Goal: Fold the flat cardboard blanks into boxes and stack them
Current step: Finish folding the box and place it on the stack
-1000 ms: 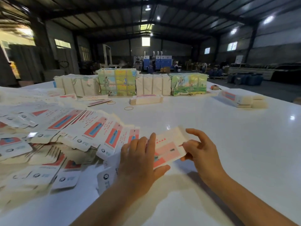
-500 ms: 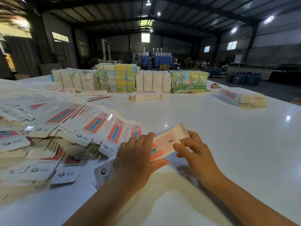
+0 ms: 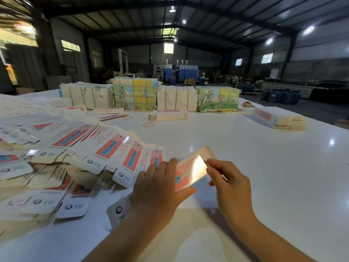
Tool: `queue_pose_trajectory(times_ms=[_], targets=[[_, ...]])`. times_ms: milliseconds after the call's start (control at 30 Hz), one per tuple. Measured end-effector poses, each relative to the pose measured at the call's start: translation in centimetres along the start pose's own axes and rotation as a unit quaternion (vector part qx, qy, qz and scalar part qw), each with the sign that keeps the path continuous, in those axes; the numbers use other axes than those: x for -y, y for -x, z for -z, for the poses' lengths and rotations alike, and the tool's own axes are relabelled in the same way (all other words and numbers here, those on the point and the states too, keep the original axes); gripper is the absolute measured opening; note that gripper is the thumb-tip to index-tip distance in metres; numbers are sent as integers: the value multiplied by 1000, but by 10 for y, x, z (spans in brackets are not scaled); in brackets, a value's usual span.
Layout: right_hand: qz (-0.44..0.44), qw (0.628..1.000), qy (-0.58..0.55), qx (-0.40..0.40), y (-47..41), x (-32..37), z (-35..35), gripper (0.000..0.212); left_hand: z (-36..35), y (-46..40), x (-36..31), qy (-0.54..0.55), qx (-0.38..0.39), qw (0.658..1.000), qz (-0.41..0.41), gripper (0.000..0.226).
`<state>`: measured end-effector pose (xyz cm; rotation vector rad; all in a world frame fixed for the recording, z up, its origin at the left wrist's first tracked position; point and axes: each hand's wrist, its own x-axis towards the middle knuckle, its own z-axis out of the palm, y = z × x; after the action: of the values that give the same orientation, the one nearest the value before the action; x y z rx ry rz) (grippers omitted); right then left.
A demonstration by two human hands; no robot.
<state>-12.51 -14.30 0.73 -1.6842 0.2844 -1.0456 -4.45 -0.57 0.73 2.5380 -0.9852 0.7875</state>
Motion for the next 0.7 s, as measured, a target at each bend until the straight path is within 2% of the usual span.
queue_pose_trajectory(times_ms=[100, 300, 400, 533, 700], targets=[[33, 998, 42, 15, 3, 0, -1, 31, 0, 0, -1, -7, 8, 1000, 4, 88], [35, 994, 71, 74, 2, -1, -2, 46, 4, 0, -2, -16, 30, 999, -24, 88], [31, 991, 84, 95, 3, -1, -3, 39, 6, 3, -3, -17, 36, 999, -36, 86], [33, 995, 62, 66, 2, 0, 0, 24, 11, 3, -5, -12, 41, 999, -30, 85], [33, 995, 59, 66, 3, 2, -1, 31, 14, 1, -9, -5, 47, 998, -28, 86]])
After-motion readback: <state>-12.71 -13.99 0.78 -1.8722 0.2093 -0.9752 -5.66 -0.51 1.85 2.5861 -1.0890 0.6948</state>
